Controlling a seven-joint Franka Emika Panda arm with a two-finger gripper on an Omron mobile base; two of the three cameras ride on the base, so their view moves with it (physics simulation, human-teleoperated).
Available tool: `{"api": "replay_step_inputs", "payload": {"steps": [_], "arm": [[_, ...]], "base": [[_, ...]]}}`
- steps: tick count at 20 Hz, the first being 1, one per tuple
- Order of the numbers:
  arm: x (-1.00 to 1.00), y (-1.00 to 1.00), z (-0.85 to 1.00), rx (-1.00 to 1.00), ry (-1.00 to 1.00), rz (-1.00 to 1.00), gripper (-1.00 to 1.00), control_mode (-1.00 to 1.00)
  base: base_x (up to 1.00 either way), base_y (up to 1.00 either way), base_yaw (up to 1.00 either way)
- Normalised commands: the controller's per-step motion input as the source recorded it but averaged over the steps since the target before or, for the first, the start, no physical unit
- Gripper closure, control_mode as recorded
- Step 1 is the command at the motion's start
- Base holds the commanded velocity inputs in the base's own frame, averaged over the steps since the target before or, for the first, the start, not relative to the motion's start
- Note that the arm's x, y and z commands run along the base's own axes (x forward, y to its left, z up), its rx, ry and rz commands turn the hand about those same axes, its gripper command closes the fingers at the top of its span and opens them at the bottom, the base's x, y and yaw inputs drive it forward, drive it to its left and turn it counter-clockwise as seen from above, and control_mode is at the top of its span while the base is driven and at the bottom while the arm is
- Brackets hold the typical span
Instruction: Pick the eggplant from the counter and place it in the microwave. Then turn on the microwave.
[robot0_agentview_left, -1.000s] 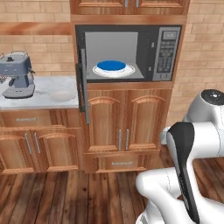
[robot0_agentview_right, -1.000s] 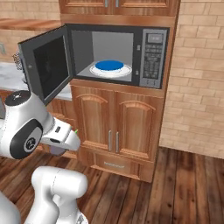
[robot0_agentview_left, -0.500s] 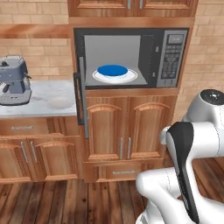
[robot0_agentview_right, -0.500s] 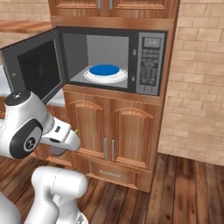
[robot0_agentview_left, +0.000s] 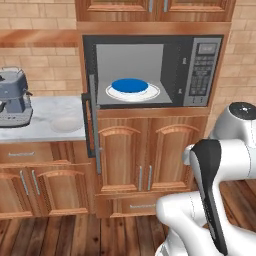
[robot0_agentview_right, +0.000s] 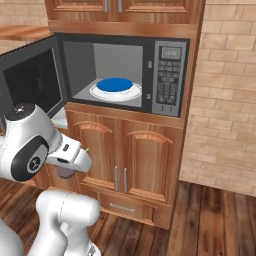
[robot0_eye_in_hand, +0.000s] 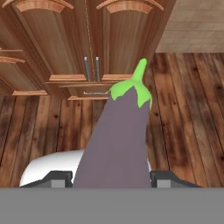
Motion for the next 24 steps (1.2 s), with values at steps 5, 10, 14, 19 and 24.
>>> {"api": "replay_step_inputs", "payload": {"steps": [5,10,14,19,24], "arm": [[0.00,0.00,0.00,0.00,0.00,0.00,1.00,1.00],[0.00,0.00,0.00,0.00,0.00,0.00,1.00,1.00],[0.00,0.00,0.00,0.00,0.00,0.00,1.00,1.00],[0.00,0.00,0.00,0.00,0.00,0.00,1.00,1.00],[0.00,0.00,0.00,0.00,0.00,0.00,1.00,1.00]], "base": [[0.45,0.14,0.00],[0.49,0.13,0.00],[0.49,0.07,0.00],[0.44,0.15,0.04],[0.33,0.26,0.08]]}}
